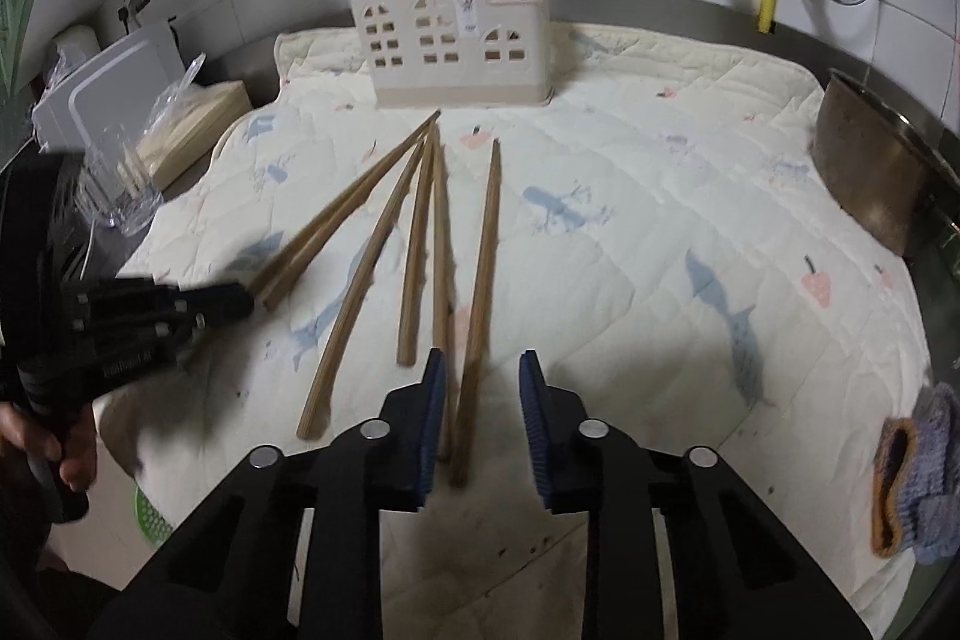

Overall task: Organize utensils
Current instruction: 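Return both tools to the mat and grasp one more chopstick each, then lift the left tool's chopstick toward the holder while the right tool lifts its own, then lower both held chopsticks upright into the white holder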

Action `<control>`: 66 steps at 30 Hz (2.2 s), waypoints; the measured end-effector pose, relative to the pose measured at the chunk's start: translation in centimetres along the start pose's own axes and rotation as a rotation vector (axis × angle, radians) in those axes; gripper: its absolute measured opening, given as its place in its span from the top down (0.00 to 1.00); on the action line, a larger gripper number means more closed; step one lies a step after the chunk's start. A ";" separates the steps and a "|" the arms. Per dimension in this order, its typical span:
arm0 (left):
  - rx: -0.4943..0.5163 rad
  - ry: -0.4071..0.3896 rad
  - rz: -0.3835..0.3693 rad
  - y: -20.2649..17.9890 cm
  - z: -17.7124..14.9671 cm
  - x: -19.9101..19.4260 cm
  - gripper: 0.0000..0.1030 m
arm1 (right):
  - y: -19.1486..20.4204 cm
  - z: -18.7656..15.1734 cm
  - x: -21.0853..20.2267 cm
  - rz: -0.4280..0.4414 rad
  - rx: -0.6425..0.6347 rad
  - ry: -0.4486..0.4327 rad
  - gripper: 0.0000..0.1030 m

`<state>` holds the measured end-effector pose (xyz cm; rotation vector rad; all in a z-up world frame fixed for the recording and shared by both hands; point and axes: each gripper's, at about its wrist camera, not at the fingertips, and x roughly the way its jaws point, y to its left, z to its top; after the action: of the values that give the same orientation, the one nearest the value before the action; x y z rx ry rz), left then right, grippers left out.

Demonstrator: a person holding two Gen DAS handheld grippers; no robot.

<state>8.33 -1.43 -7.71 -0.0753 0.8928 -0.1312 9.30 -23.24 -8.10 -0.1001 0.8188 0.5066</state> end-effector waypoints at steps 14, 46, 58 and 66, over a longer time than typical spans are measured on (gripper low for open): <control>0.012 -0.097 0.041 1.7 2.6 -3.1 0.95 | 0.2 -0.2 1.2 0.005 0.004 0.025 0.92; 0.063 -0.226 0.022 2.5 10.2 -6.1 0.95 | 1.5 9.4 -5.8 -0.067 -0.165 -0.274 0.94; 0.091 -0.276 -0.029 2.7 16.3 -7.3 0.95 | 0.9 19.1 -7.1 0.010 -0.205 -0.323 0.94; 0.113 -0.349 -0.042 2.8 21.0 -10.5 0.95 | 1.1 24.5 -8.8 0.078 -0.223 -0.344 0.94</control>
<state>18.42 3.09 13.14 -0.0109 0.5342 -0.2002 20.24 -18.94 15.17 -0.1814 0.4292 0.6664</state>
